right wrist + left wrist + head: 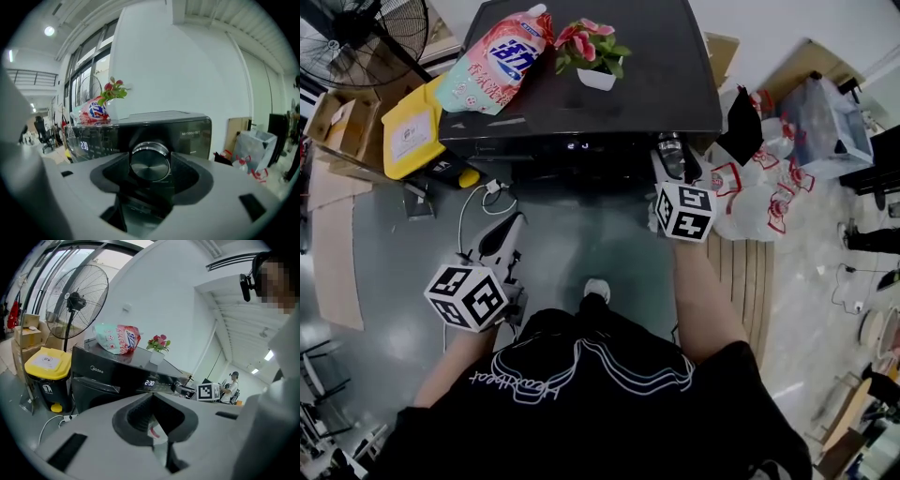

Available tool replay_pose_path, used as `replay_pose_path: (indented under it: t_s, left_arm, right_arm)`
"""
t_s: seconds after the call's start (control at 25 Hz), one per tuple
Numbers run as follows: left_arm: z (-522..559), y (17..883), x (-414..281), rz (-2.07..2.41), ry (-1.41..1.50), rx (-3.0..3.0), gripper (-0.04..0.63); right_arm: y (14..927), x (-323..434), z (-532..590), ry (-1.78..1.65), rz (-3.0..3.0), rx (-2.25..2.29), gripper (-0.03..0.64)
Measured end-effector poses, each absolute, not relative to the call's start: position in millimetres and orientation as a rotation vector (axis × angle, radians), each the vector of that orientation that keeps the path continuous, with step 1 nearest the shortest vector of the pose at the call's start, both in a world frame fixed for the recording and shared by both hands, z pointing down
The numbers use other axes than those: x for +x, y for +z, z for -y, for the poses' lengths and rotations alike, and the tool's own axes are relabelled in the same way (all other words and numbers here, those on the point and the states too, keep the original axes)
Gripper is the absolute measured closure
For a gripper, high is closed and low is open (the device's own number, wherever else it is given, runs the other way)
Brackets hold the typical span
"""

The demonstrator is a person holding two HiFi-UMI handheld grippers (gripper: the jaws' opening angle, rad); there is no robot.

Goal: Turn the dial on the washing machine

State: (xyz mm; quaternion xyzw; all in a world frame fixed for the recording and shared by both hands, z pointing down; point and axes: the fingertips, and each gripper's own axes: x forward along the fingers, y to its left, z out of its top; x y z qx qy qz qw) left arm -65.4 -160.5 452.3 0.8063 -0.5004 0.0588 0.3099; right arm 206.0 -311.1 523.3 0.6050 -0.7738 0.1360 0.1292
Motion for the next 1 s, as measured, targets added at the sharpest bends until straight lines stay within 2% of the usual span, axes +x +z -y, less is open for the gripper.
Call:
replay_pose_path:
  t_s: [0.76, 1.0]
  left_arm:
    - [166.9, 457.2, -52.9, 1.294, 0.185, 2.146, 0.591]
    - [168.3, 456.9, -51.2, 1.295, 0.188, 2.155, 0.591]
  right_arm:
    - [526.3, 215.7, 312.4, 1.064, 2.493, 1.789, 0.336]
    - [528.4, 217.9, 312.2, 1.398, 2.538, 1.776, 0.336]
